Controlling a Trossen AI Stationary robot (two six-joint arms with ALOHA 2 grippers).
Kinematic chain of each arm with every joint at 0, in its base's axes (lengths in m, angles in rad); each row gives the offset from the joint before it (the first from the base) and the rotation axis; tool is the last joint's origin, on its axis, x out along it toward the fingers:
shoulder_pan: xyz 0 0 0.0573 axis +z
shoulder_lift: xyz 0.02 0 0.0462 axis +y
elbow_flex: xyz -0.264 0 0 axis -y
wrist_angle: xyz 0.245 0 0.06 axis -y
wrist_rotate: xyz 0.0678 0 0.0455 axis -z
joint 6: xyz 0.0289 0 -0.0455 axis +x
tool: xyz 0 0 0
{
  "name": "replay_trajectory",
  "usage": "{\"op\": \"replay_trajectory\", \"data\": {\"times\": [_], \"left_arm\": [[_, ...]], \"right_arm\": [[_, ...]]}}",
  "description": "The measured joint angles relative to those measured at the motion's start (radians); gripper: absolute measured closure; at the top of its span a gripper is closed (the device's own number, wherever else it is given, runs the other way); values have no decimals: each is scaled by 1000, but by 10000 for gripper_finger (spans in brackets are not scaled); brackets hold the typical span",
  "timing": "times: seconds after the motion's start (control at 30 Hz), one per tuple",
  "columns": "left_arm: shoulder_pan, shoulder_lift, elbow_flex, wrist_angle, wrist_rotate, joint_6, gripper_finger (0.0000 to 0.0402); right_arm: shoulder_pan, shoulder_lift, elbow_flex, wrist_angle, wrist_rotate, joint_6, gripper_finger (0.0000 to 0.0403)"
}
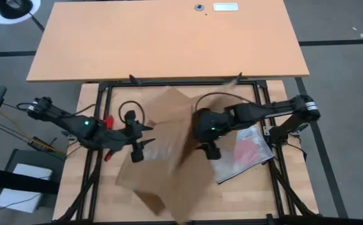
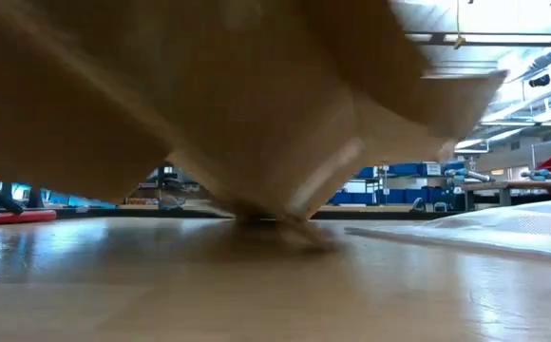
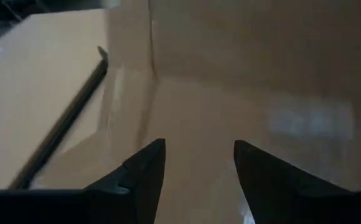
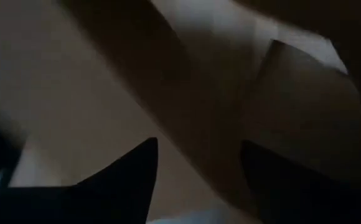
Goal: Unpack boxes
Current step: Break down the cardboard box until it is fully flat using the red cutter
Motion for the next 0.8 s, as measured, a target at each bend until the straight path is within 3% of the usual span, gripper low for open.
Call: {"op": "replay_trajectory", "data": {"times": [0.3, 0.47, 0.6, 0.67, 0.8], "left_arm": [[59, 147, 1, 206, 155, -54, 198], [102, 298, 1, 253, 271, -168, 198], [120, 440, 1, 282, 314, -307, 198], [131, 508, 1, 318, 397, -383, 198], [139, 618, 6, 442, 507, -470, 198]], "right_arm": [[64, -236, 1, -305, -34, 413, 167], [131, -347, 1, -331, -3, 625, 176], [193, -378, 1, -283, 135, 656, 182], [213, -373, 1, -263, 189, 661, 184], [215, -327, 1, -259, 220, 628, 186]]}}
